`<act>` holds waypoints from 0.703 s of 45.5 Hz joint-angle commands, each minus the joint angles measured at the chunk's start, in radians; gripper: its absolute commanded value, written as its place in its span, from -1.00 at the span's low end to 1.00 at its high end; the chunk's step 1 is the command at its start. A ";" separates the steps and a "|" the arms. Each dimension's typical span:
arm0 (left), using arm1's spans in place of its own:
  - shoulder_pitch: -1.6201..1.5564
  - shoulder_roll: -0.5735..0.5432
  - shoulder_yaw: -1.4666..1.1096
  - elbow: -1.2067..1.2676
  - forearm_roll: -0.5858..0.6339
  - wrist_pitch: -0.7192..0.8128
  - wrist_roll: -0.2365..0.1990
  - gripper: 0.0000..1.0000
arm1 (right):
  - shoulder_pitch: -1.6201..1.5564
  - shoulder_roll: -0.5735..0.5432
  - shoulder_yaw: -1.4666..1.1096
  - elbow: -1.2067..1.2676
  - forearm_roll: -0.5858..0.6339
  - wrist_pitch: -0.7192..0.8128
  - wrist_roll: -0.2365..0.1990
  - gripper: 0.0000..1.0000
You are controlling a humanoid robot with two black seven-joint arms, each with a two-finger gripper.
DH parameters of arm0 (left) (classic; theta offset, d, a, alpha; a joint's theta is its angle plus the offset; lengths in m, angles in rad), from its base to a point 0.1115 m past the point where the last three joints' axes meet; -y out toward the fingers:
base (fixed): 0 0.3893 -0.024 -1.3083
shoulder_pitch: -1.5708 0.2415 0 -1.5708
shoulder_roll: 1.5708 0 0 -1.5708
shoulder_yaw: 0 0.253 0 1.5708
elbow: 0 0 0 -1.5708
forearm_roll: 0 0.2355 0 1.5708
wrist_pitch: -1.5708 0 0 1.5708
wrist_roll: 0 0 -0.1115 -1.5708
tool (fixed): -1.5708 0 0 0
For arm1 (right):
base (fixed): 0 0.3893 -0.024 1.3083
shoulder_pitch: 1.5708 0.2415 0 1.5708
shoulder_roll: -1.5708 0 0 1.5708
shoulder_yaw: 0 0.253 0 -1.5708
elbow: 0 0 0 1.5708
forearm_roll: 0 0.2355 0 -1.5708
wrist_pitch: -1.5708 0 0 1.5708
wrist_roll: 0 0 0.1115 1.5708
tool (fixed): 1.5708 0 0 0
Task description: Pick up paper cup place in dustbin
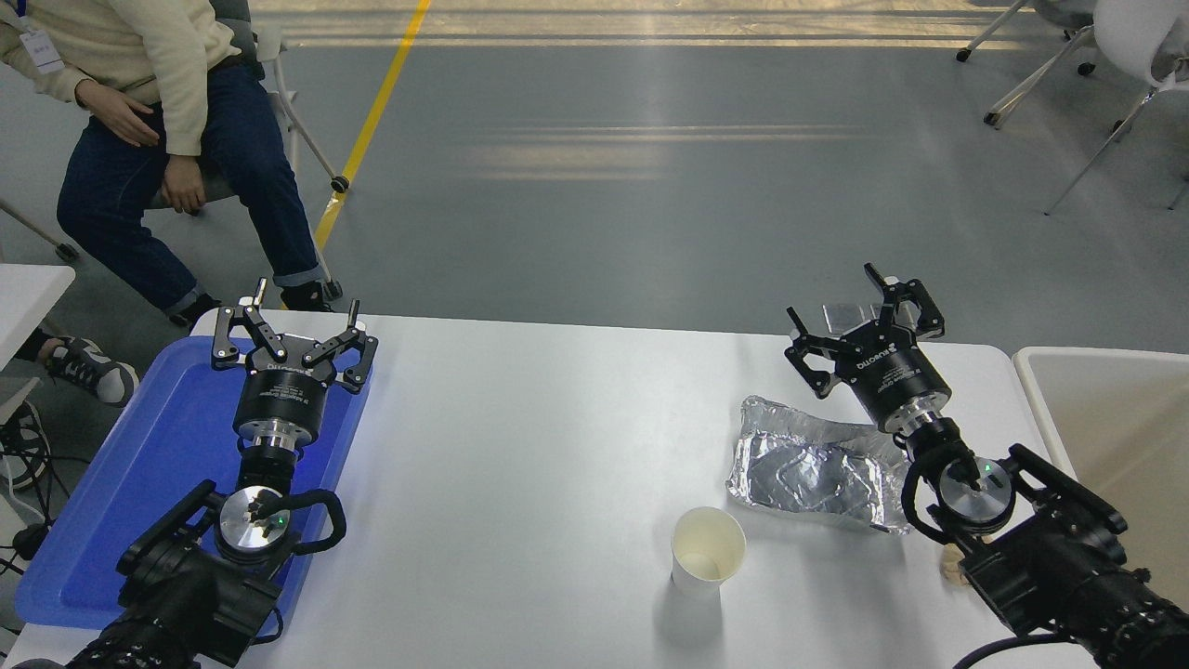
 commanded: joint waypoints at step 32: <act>0.000 0.000 0.000 0.000 -0.001 0.000 0.000 1.00 | 0.008 0.025 -0.004 0.015 -0.009 -0.002 0.000 1.00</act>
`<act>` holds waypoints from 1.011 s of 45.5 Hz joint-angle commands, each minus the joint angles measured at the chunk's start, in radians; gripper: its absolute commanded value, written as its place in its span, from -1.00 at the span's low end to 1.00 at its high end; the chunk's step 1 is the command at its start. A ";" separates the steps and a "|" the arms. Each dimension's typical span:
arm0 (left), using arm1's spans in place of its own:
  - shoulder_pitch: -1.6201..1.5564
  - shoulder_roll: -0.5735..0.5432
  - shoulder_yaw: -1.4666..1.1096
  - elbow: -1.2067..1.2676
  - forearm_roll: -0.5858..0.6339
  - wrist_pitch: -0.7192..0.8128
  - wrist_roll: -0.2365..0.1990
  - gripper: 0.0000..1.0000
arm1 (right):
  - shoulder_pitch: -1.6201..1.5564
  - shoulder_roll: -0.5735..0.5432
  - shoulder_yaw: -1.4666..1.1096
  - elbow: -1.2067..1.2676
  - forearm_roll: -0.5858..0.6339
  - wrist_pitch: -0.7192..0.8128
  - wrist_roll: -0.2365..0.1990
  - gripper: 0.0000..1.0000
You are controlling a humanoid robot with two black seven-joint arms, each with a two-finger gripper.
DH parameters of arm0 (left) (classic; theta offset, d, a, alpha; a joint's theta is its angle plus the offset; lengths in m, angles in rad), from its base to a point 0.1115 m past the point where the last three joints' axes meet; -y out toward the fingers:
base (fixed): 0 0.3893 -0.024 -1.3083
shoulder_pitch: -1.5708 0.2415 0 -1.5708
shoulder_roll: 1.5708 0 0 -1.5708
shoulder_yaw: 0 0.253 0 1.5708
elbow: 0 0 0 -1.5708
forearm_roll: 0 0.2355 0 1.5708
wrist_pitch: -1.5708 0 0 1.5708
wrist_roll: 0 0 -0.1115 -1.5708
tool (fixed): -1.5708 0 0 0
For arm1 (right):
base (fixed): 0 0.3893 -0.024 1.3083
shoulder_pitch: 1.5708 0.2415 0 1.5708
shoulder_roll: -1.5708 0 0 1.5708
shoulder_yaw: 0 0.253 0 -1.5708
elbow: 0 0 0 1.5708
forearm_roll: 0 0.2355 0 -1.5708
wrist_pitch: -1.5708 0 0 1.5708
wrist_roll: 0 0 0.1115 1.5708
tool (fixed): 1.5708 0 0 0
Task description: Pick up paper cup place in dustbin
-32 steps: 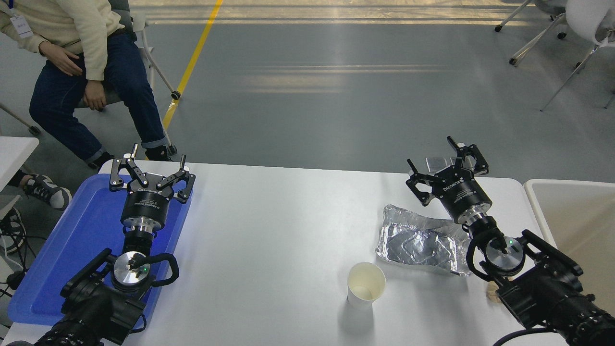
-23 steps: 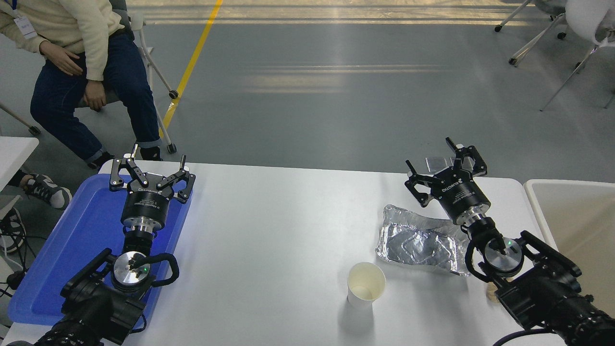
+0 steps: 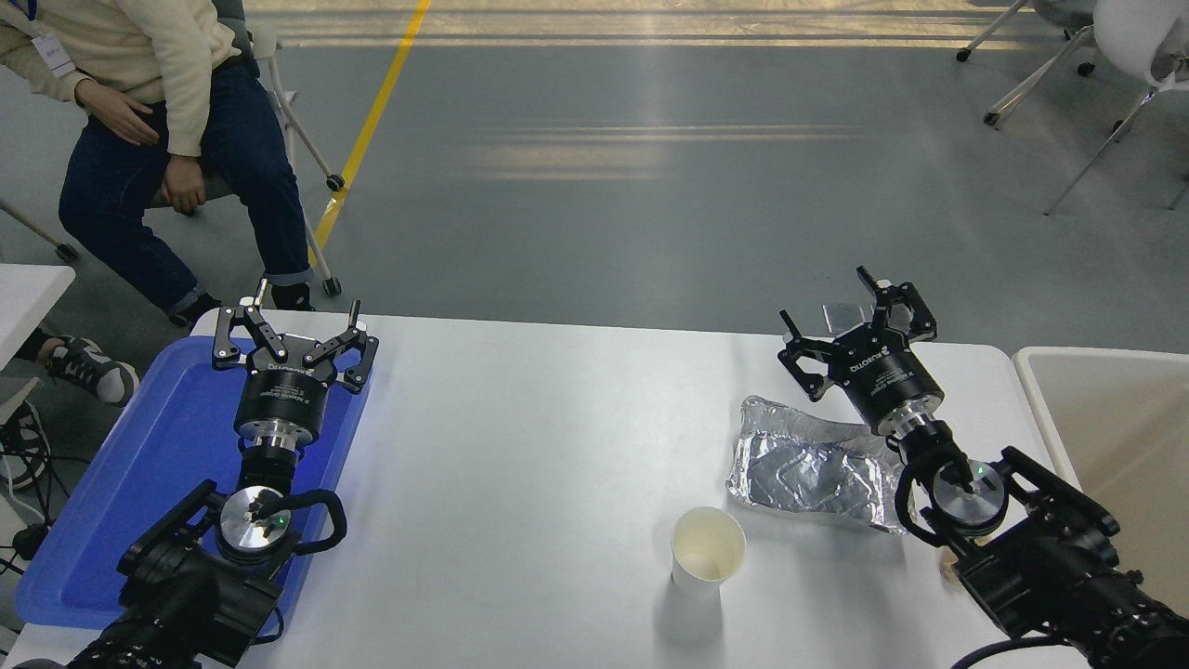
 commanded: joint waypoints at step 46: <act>0.000 0.001 0.000 -0.001 0.001 0.000 0.000 1.00 | 0.167 -0.346 -0.279 0.326 -0.098 -0.233 -0.002 1.00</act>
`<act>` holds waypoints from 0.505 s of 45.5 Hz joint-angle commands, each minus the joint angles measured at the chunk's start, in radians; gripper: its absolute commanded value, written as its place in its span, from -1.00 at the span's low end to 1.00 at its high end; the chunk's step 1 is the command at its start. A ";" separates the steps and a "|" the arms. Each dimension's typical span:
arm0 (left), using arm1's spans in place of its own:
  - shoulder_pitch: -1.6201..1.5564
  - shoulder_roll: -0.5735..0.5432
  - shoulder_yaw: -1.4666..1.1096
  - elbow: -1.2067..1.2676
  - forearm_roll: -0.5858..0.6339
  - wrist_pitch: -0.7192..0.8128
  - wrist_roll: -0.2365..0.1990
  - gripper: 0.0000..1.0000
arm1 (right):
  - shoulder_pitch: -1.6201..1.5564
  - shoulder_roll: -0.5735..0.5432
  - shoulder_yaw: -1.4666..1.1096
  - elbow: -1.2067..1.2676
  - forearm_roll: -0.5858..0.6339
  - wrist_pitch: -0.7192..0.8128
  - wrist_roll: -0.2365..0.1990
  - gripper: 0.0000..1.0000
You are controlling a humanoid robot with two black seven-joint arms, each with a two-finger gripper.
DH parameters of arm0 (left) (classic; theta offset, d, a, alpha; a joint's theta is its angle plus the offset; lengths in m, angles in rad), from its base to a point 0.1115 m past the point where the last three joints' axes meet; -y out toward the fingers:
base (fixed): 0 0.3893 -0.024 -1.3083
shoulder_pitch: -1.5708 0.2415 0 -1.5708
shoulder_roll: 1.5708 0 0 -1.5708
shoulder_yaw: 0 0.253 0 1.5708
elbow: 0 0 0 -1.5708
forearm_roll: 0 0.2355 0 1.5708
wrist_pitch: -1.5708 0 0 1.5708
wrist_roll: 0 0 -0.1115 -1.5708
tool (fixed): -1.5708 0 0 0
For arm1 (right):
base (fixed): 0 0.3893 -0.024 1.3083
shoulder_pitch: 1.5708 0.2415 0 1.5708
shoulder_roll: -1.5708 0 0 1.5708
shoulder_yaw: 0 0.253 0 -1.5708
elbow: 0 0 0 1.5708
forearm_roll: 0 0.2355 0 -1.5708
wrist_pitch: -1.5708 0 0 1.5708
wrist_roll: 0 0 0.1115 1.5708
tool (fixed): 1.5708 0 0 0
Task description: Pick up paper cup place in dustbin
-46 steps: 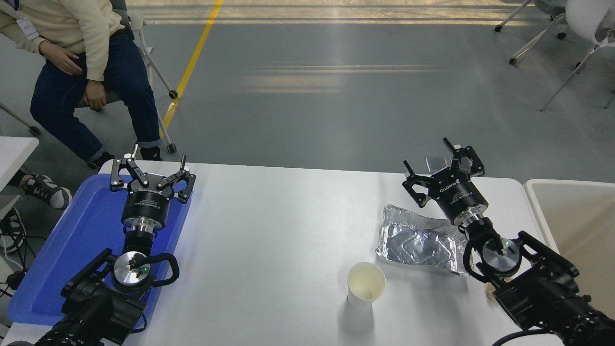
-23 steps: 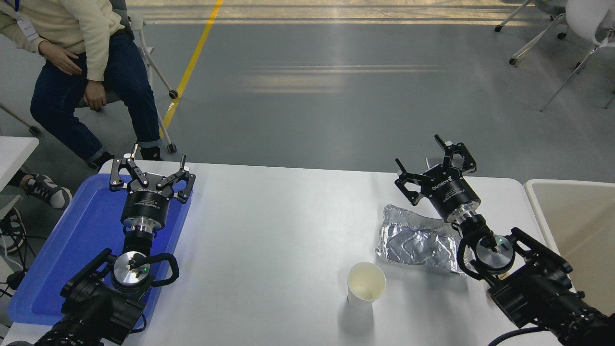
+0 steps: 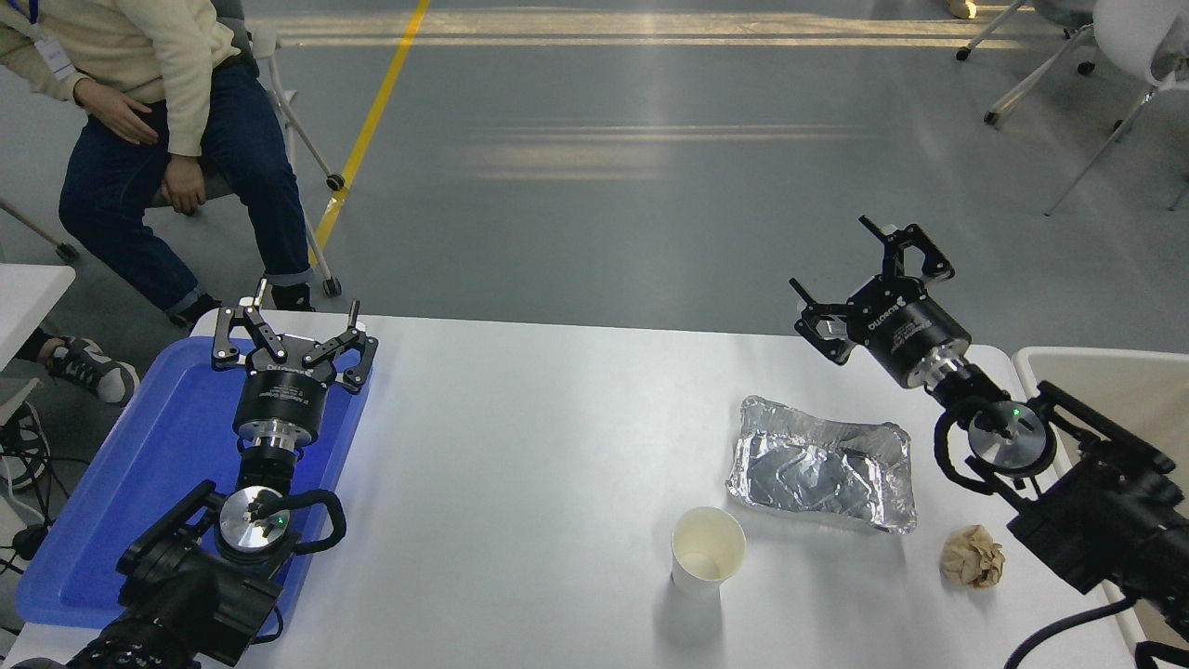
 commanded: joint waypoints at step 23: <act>0.000 0.000 0.000 -0.001 0.002 0.000 0.002 1.00 | 0.399 -0.297 -0.527 0.198 -0.056 -0.118 0.000 1.00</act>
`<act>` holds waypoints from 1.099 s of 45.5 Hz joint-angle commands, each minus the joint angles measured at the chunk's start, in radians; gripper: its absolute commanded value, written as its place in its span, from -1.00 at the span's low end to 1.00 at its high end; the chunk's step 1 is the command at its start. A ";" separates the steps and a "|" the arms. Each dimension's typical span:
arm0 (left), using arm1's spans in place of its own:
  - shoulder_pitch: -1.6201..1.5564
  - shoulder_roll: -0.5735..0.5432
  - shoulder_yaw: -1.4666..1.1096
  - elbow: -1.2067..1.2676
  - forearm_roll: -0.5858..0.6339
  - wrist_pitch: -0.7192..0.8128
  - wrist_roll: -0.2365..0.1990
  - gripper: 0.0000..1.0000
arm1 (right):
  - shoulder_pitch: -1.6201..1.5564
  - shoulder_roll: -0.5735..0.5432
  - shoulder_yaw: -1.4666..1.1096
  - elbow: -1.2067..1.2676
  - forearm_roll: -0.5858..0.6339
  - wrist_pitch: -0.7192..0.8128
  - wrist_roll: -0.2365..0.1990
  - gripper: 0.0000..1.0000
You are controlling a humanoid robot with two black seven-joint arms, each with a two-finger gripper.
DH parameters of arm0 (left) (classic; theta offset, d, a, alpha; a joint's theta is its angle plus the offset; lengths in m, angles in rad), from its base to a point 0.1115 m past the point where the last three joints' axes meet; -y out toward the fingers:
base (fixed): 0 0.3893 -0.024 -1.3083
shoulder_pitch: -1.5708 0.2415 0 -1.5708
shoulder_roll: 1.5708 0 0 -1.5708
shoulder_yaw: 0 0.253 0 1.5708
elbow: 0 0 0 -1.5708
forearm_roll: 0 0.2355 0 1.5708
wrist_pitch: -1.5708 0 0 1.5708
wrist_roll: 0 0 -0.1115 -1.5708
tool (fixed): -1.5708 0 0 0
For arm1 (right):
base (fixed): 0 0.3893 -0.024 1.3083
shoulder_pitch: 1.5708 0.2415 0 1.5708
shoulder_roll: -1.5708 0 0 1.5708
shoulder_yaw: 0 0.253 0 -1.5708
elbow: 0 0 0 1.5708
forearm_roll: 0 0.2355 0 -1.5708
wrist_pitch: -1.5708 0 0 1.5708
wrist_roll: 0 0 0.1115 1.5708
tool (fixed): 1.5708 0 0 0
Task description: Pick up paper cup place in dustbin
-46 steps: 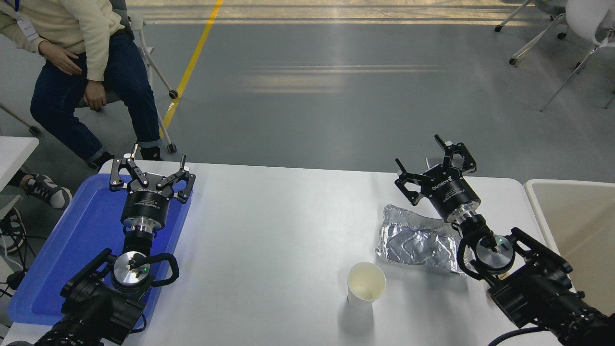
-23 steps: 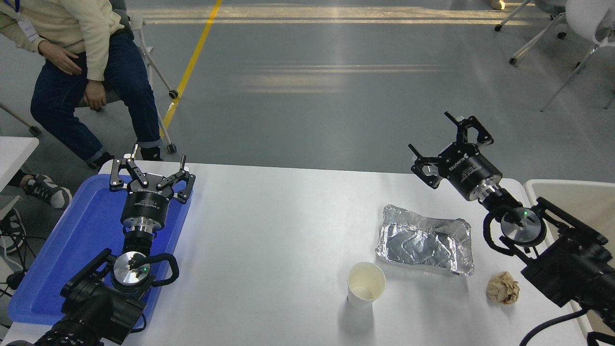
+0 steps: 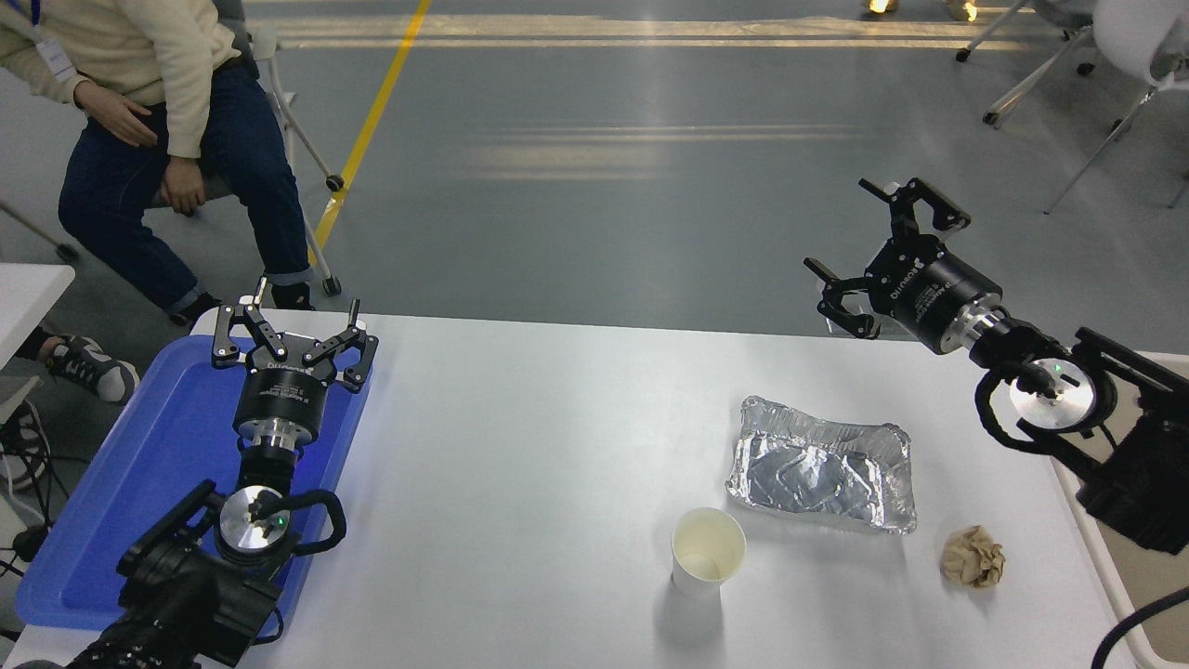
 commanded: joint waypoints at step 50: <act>0.000 0.002 0.000 0.000 -0.001 0.000 0.000 1.00 | 1.018 -0.115 -1.269 0.408 -0.321 0.002 -0.001 1.00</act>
